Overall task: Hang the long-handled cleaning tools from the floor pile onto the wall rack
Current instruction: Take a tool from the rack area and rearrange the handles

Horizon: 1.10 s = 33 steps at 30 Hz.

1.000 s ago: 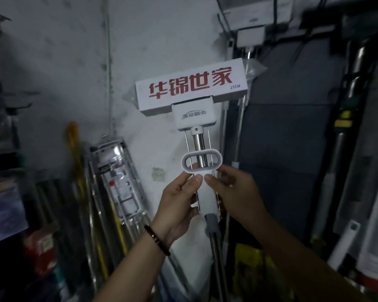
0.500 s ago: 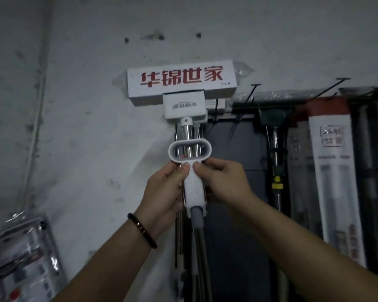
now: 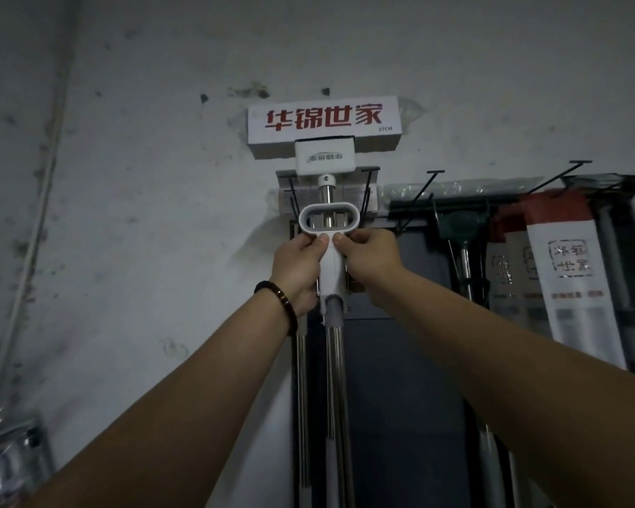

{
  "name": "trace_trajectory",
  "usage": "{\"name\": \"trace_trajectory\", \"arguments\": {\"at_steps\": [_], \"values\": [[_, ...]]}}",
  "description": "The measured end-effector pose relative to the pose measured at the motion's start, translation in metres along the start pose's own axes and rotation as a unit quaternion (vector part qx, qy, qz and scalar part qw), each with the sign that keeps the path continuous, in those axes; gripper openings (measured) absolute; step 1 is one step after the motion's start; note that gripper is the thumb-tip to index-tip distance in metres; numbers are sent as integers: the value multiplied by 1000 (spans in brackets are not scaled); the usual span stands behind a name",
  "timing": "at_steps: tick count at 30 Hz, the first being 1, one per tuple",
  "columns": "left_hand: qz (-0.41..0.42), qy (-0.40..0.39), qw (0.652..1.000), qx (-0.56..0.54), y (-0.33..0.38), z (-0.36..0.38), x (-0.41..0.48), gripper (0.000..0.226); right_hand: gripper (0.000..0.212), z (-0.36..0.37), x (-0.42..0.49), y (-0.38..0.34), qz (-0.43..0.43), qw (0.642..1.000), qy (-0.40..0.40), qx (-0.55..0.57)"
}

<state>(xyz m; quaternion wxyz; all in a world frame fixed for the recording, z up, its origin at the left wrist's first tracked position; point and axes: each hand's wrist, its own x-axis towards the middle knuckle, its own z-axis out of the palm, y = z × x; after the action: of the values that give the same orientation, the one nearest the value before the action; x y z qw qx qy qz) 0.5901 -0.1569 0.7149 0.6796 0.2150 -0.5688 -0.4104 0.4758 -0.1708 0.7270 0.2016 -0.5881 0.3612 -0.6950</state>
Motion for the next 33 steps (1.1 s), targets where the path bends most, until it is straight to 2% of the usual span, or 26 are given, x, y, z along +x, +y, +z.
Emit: {"name": "trace_trajectory", "arguments": {"at_steps": [10, 16, 20, 25, 28, 31, 33], "values": [[-16, 16, 1000, 10, -58, -3, 65, 18, 18, 14, 47, 50, 52, 997, 50, -39], [-67, 4, 998, -12, -93, -8, 83, 25, 20, 17, 66, 89, 57, 991, 63, -99], [-63, 22, 997, 27, -103, -11, 96, 20, 23, 18, 78, 94, 62, 987, 26, -145], [-68, 11, 992, 110, -101, -15, 86, 21, 26, 13, 66, 88, 59, 963, -25, -263], [-55, -9, 983, 174, -102, -21, 64, 31, 38, 7, 43, 92, 52, 936, -64, -342], [-37, -7, 973, 229, -110, -31, 30, 27, 45, -7, 6, 106, 34, 927, -92, -363], [-40, 5, 966, 257, -122, -42, 5, 38, 52, -17, -27, 122, 45, 925, -96, -366]]}}
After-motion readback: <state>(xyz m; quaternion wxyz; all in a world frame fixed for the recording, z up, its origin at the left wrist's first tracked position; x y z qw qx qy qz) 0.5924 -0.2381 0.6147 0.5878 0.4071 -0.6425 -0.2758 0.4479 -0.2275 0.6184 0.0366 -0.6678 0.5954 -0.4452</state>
